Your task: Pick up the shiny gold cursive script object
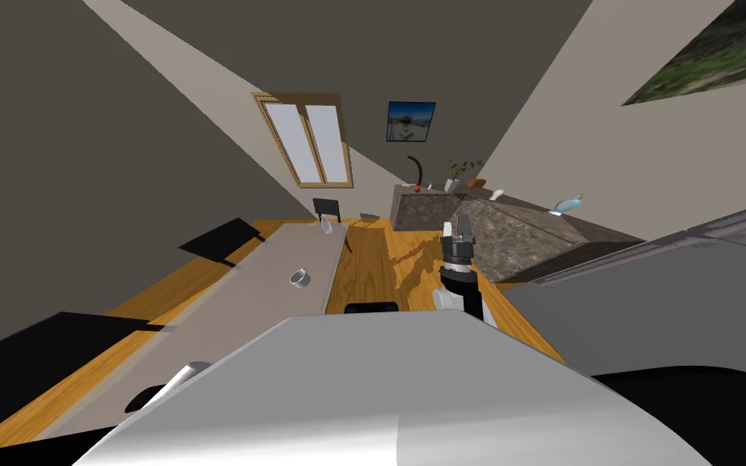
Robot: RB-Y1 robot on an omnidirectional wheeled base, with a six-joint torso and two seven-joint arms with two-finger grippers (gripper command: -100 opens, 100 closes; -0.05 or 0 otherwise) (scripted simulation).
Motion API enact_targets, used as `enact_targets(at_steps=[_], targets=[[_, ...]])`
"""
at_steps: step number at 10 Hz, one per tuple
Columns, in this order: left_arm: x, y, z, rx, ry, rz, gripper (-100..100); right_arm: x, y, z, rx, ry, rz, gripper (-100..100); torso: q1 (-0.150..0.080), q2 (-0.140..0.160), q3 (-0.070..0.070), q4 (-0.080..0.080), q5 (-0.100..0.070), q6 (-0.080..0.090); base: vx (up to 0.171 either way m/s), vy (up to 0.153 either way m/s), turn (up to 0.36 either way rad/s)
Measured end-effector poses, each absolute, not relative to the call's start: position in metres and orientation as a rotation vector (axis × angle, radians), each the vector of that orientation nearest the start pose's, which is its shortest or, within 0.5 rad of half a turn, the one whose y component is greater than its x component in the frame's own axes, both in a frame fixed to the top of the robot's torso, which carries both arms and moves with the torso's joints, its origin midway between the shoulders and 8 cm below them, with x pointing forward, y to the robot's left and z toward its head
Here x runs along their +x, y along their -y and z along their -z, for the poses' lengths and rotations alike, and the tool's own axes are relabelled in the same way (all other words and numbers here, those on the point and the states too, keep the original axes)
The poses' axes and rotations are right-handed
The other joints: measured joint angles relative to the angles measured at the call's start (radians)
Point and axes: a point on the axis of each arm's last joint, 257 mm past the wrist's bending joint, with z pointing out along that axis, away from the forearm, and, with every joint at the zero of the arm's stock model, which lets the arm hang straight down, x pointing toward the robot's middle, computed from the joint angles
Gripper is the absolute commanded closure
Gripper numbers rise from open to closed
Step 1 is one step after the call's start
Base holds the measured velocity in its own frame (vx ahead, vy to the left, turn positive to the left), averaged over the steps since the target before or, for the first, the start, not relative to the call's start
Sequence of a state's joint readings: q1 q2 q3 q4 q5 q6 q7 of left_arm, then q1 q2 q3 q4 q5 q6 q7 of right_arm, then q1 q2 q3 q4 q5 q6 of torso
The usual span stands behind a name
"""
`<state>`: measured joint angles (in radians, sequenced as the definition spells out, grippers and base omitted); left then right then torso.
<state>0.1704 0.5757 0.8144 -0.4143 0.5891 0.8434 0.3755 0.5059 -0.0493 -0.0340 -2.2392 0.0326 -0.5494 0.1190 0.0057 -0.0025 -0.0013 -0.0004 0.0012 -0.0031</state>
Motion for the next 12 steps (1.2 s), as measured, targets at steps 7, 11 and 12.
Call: enact_targets(at_steps=[7,11,12], targets=[[-0.022,-0.57,0.584,-3.11,0.148,-0.127,-100,0.343,0.283,-0.014,0.546,-0.694,-1.139,0,-0.003,-0.003,-0.002,-0.001,-0.001,0.0,0.023,0.019,0.083],[0.002,-0.565,0.589,-3.1,-0.025,-0.128,-100,0.342,0.283,-0.014,0.546,-0.694,-1.139,0,0.0,-0.009,-0.005,-0.002,0.0,-0.001,0.083,0.043,0.302],[0.004,-0.564,0.589,-3.098,-0.044,-0.129,-100,0.342,0.283,-0.014,0.546,-0.694,-1.139,0,-0.002,-0.006,-0.004,-0.001,0.0,0.0,0.072,0.029,0.321]])
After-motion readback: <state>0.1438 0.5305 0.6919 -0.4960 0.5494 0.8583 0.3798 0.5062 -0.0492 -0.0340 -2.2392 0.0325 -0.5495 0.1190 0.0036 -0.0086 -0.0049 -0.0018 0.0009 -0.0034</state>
